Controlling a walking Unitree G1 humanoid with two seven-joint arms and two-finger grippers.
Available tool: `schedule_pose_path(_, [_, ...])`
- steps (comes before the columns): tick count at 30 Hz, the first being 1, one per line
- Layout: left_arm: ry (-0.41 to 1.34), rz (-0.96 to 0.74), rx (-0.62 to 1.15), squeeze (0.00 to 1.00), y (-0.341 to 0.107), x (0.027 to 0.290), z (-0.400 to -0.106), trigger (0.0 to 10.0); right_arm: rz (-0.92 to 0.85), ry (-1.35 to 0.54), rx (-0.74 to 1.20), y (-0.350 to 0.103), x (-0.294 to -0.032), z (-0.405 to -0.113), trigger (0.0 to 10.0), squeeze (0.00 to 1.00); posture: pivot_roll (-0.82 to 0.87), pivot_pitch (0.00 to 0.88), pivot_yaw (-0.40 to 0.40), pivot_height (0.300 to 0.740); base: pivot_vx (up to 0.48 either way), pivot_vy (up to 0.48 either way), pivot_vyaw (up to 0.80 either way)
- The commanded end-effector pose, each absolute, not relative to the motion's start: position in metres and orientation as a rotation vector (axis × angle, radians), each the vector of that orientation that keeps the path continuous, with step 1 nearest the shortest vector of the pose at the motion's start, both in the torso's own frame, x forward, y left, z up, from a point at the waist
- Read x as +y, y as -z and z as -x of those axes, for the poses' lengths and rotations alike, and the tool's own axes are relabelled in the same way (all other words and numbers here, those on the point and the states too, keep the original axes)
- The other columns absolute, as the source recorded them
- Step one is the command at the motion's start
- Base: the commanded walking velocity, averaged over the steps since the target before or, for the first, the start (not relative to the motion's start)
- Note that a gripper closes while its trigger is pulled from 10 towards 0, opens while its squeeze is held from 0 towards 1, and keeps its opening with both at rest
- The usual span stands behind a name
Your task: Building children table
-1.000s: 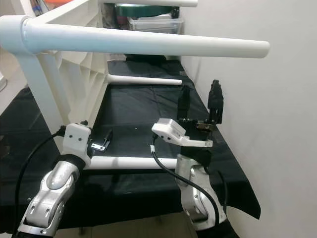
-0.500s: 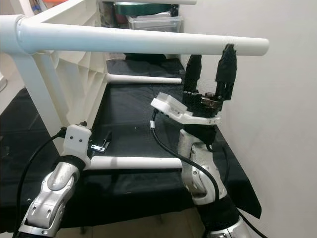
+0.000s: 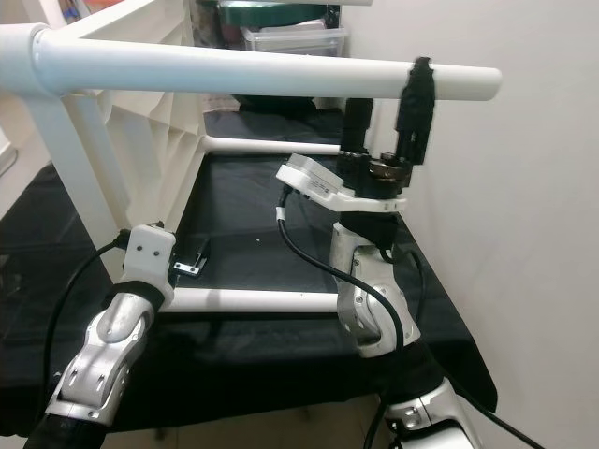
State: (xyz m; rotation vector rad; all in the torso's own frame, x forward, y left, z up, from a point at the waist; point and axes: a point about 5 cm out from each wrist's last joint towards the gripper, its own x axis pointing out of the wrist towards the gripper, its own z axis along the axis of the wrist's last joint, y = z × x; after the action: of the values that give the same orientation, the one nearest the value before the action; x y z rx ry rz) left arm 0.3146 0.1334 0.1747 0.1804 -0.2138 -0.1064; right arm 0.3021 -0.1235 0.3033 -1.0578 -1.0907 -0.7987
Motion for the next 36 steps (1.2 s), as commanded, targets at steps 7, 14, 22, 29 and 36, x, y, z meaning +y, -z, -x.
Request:
schedule_pose_path(7, [0.085, -0.202, -0.217, 0.00, -0.174, 0.140, -0.320, 10.0, 1.110, 0.770, -1.114, -0.300, -0.114, -0.308, 10.0, 0.00, 0.10, 0.102, 0.001, 0.740, 0.000, 0.000, 0.00])
schedule_pose_path(14, [0.089, -0.196, -0.211, 0.00, -0.171, 0.139, -0.324, 10.0, 1.193, 0.771, -1.085, -0.294, -0.111, -0.320, 10.0, 0.00, 0.10, 0.104, -0.001, 0.740, 0.000, 0.000, 0.00])
schedule_pose_path(22, [0.165, -0.193, -0.211, 0.00, -0.171, 0.126, -0.329, 10.0, 1.187, 0.810, -1.096, -0.299, -0.114, -0.322, 10.0, 0.00, 0.10, 0.097, 0.000, 0.740, 0.000, 0.000, 0.00])
schedule_pose_path(29, [0.138, -0.232, -0.227, 0.00, -0.173, 0.132, -0.336, 10.0, 1.176, 0.831, -1.109, -0.304, -0.115, -0.324, 10.0, 0.00, 0.10, 0.088, -0.001, 0.740, 0.000, 0.000, 0.00])
schedule_pose_path(36, [0.073, -0.250, -0.235, 0.00, -0.176, 0.147, -0.339, 10.0, 1.170, 0.846, -1.115, -0.307, -0.114, -0.325, 10.0, 0.00, 0.10, 0.084, -0.001, 0.740, 0.000, 0.000, 0.00])
